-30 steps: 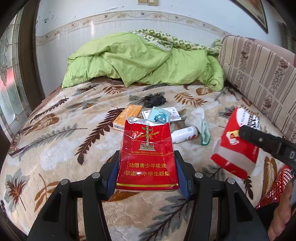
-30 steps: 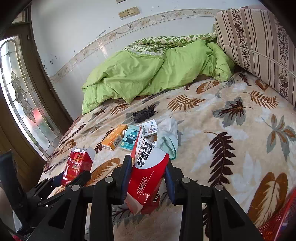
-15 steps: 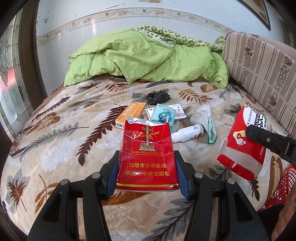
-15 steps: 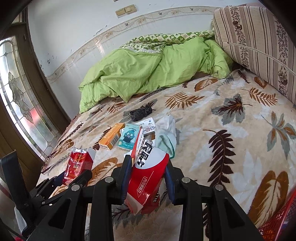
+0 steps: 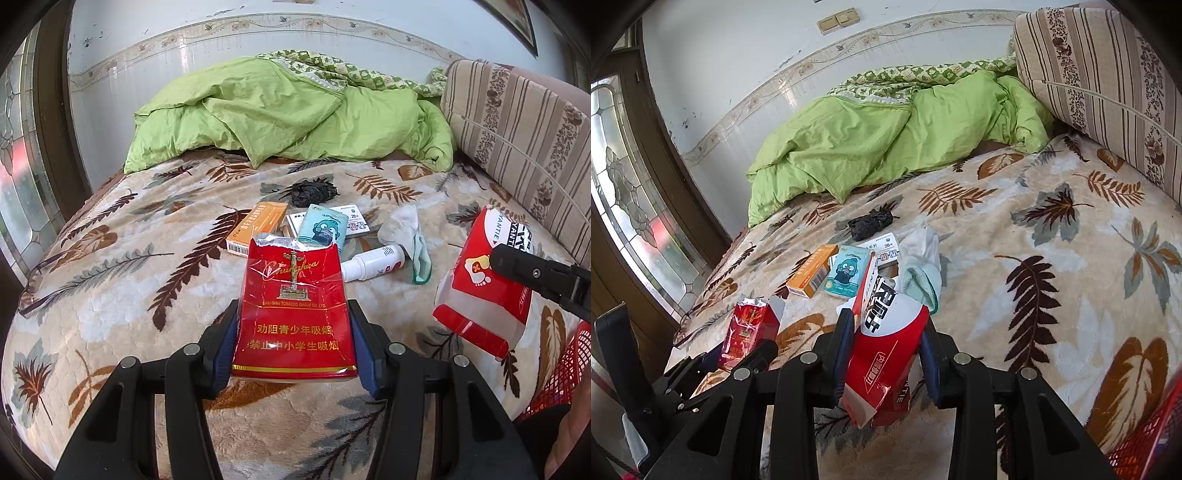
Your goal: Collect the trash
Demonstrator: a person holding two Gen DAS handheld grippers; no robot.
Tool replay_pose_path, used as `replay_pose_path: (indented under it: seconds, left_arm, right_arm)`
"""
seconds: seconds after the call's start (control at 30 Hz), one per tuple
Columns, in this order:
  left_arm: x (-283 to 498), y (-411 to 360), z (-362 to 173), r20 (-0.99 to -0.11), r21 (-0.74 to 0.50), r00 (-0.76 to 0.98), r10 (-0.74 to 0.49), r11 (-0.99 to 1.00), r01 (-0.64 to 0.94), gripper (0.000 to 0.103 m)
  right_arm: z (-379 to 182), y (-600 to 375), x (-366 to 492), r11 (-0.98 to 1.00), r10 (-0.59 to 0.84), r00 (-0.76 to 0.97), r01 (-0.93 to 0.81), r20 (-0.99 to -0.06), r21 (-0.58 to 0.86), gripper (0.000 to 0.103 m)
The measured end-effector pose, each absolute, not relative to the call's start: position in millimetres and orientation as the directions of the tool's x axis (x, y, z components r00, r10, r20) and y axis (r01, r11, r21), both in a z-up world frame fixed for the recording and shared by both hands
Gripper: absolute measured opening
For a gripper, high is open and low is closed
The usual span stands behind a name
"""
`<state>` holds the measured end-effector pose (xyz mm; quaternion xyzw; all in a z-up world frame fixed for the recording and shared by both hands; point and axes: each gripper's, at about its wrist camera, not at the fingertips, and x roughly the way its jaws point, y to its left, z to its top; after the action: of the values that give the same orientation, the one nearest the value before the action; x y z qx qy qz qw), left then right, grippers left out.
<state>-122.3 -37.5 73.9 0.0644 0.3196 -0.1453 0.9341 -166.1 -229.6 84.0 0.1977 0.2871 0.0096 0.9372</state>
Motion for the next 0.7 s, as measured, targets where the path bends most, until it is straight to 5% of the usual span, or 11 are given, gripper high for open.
replay_pose_path:
  seconds: [0.7]
  left_arm:
    - [-120.1,-41.1,69.7,-0.619,0.036,0.751,-0.231,0.946,0.321,0.053]
  right_arm:
    - [84.0,-231.6,-166.6,0.920,0.135,0.835,0.095,-0.534,0.380,0.036]
